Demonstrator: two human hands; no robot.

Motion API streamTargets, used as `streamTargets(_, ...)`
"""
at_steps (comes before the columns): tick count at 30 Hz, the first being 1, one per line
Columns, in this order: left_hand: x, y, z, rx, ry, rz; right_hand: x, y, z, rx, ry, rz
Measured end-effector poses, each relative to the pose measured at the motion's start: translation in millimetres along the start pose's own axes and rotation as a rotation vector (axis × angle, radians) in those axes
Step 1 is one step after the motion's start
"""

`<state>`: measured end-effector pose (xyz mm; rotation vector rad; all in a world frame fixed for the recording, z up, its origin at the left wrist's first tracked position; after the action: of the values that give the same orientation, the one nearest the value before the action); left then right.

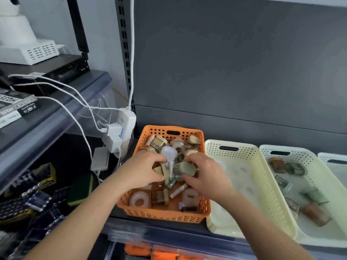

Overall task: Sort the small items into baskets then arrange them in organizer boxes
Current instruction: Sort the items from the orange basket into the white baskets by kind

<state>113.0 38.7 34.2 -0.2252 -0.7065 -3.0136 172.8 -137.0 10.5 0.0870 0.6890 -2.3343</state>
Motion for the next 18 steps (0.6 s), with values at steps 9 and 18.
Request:
streamTargets(9, -39.7, 97.6, -38.3, 0.3, 0.236, -0.19, 52.1, 69.0, 69.4, -0.116, 0.287, -0.281)
streamTargets(18, -92.4, 227.0, -111.5, 0.322, 0.219, -0.331, 124.1, 176.5, 136.8, 0.088, 0.238, -0.512)
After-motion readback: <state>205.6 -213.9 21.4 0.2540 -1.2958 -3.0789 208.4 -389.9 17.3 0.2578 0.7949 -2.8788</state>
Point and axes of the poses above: each hand's wrist, its own x-axis away from the middle knuckle, its own z-axis out of the back of the hand, y = z × x, the point moved 3 cm from there along -x, towards the middle knuckle
